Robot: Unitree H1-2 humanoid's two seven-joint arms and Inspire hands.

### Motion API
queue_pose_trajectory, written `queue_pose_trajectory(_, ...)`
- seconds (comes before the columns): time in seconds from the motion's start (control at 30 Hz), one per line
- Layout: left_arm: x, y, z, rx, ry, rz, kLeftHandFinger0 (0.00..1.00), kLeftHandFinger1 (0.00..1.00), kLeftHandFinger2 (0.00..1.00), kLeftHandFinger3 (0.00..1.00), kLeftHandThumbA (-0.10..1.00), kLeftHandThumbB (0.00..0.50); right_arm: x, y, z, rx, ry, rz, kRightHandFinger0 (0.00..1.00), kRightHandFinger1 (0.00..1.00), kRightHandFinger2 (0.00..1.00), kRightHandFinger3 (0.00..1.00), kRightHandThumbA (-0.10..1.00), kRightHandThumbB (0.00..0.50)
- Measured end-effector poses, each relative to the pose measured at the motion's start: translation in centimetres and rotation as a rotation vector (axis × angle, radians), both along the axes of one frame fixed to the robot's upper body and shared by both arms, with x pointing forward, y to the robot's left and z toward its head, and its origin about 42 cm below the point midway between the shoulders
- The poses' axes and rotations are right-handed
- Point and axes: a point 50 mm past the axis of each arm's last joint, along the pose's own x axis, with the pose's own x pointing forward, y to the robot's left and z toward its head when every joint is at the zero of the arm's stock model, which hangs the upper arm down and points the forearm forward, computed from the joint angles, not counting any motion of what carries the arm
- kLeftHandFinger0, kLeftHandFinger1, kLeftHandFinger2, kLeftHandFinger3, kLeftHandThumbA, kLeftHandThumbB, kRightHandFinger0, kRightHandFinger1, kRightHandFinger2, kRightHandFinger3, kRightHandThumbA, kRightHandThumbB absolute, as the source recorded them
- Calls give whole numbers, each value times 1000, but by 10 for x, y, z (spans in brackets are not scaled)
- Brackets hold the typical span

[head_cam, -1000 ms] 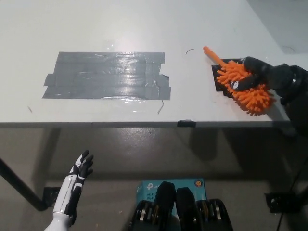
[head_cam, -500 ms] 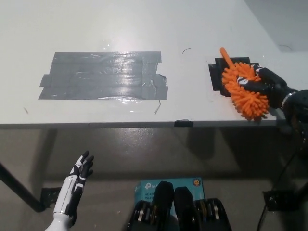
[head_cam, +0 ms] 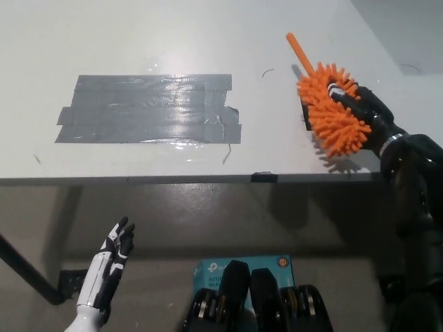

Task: An orange duster is kept infront of the robot in the middle of the table and the robot extends its right arm to grab the duster, picks it up and hands it to a person

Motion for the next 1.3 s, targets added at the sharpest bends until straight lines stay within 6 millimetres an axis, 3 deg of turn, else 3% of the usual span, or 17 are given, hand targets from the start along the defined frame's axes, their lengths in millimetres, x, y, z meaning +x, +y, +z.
queue_pose_trajectory(0.13, 0, 1, 0, -1, -1, 2, 998, 1000, 1000, 1000, 892, 98, 3, 9, 7, 107, 3, 1, 0, 347, 720, 884, -100, 121)
queue_pose_trajectory(0.33, 0, 1, 0, -3, -2, 4, 994, 1000, 1000, 1000, 877, 89, 11, 24, 34, 235, -29, 12, 0, 276, 636, 820, -100, 119)
queue_pose_trajectory(0.7, 0, 1, 0, -3, -2, 4, 984, 1000, 1000, 1000, 866, 99, 12, 51, 43, 360, -1, 20, 0, 309, 749, 863, -100, 140)
queue_pose_trajectory(0.73, 0, 1, 1, -3, -2, 4, 983, 1000, 1000, 1000, 867, 102, 12, 52, 44, 365, 3, 19, 0, 303, 726, 900, -100, 135)
queue_pose_trajectory(0.83, 0, 1, 1, -3, -5, 4, 981, 1000, 1000, 1000, 867, 102, 13, 55, 44, 373, 15, 13, 0, 282, 627, 820, -100, 133)
queue_pose_trajectory(0.87, 0, 1, 1, -3, -5, 4, 980, 1000, 1000, 1000, 868, 105, 14, 56, 44, 373, 17, 13, 0, 317, 672, 949, -100, 166)
queue_pose_trajectory(0.93, 0, 1, 2, -2, -6, 3, 980, 1000, 1000, 1000, 868, 105, 14, 58, 44, 364, 26, 16, 0, 317, 672, 949, -100, 166)
queue_pose_trajectory(0.97, 0, 1, 2, -2, -6, 3, 979, 1000, 1000, 1000, 868, 105, 14, 58, 44, 361, 27, 17, 94, 404, 771, 953, -100, 211)
queue_pose_trajectory(1.07, 1, 1, 2, -2, -8, 3, 979, 1000, 1000, 1000, 868, 105, 15, 61, 44, 342, 28, 27, 94, 404, 771, 953, -100, 211)
queue_pose_trajectory(1.1, 1, 1, 3, -2, -9, 3, 969, 1000, 1000, 1000, 866, 119, 15, 62, 44, 337, 29, 34, 1000, 1000, 1000, 1000, 253, 404)
queue_pose_trajectory(1.13, 1, 1, 3, -2, -9, 3, 966, 1000, 1000, 1000, 866, 120, 15, 63, 44, 336, 30, 38, 1000, 1000, 1000, 1000, 432, 438)
queue_pose_trajectory(1.17, 1, 1, 3, -2, -9, 3, 965, 1000, 1000, 1000, 866, 120, 15, 63, 44, 336, 30, 38, 1000, 1000, 1000, 1000, 465, 463)
queue_pose_trajectory(1.23, 1, 1, 3, -2, -8, 3, 964, 1000, 1000, 1000, 866, 119, 13, 66, 45, 334, 13, 87, 1000, 1000, 1000, 1000, 474, 463)
queue_pose_trajectory(1.27, 1, 1, 3, -2, -8, 3, 964, 1000, 1000, 1000, 863, 119, 13, 66, 45, 330, 9, 97, 1000, 1000, 1000, 1000, 560, 470)
queue_pose_trajectory(1.3, 2, 1, 3, -1, -9, 3, 963, 1000, 1000, 1000, 862, 119, 12, 66, 43, 321, 2, 122, 1000, 1000, 1000, 1000, 565, 470)
